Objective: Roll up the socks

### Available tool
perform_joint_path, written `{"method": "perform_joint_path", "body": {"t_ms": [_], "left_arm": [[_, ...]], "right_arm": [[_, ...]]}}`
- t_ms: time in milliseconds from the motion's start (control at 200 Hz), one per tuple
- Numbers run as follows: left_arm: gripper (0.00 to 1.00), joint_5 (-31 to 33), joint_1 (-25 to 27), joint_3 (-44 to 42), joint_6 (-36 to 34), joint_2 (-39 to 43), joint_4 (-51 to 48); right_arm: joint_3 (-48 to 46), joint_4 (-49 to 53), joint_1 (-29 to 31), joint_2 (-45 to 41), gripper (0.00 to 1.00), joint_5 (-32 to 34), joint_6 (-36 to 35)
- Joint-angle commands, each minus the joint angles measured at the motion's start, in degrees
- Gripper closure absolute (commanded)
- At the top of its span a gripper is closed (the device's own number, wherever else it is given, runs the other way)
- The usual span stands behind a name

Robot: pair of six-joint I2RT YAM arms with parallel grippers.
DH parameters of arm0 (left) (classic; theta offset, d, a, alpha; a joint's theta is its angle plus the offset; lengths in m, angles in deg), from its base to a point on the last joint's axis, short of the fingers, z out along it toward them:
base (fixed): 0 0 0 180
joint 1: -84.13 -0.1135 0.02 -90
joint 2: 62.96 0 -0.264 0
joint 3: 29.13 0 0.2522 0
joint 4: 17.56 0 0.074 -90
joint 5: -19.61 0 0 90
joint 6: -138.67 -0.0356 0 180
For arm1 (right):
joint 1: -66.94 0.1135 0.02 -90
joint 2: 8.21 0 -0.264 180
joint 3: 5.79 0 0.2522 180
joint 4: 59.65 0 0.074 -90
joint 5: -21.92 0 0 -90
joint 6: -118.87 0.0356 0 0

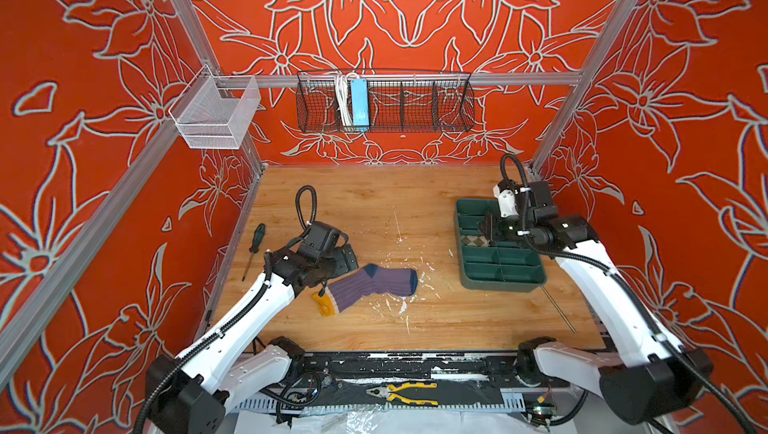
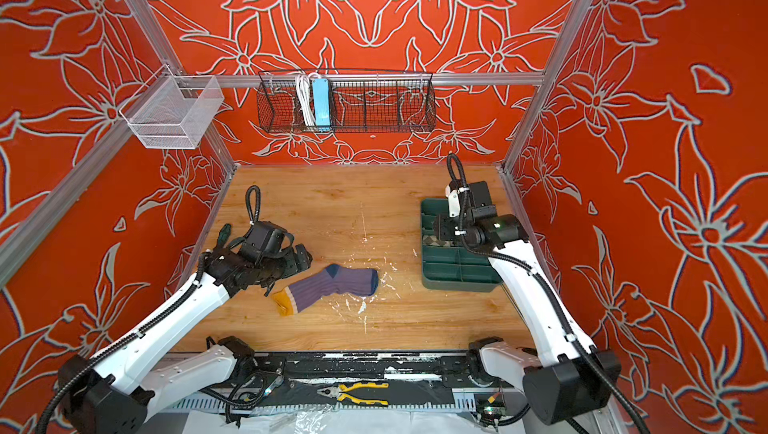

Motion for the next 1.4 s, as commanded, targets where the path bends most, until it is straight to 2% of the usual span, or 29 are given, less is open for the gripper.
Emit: {"method": "perform_joint_path", "body": {"t_ms": [0,115,260,450,626,906,1131,1396], "left_arm": [[0.03,1.1,-0.6,1.0,-0.1,1.2,-2.1],[0.03,-1.1,-0.8,3.4,-1.1,0.0,-3.3],[0.03,-1.9,-1.2,7.4,-3.0,-5.9,-8.0],[0.02,-3.1,-2.3,8.7,-1.8,-12.0,-11.3],[0.02,-6.6,-4.2,5.0,1.0,-12.9,-8.6],[0.03,-6.9,-6.6,1.0,2.8,-15.7,-6.5],[0.03,-7.4,-7.0,1.0,1.6,-19.5,-5.9],[0.03,-6.6,-7.4,0.9,0.8,-22.6,-4.0]], "right_arm": [[-1.6,-2.9,2.9,-2.1,0.56,-8.0,5.9],[-0.7,-1.6,10.8,-1.5,0.56,-7.2,5.4],[-2.5,-2.4,19.3,0.5,0.54,-6.1,7.4],[-7.5,-5.9,26.8,4.5,0.36,-0.6,8.5],[-8.9,-11.2,28.4,10.4,0.33,-0.5,10.8],[-7.4,-18.1,30.6,24.3,0.37,-2.3,16.2],[1.4,-15.0,34.6,36.8,0.35,2.2,16.4],[2.8,-16.4,34.7,41.9,0.35,4.1,19.3]]}}
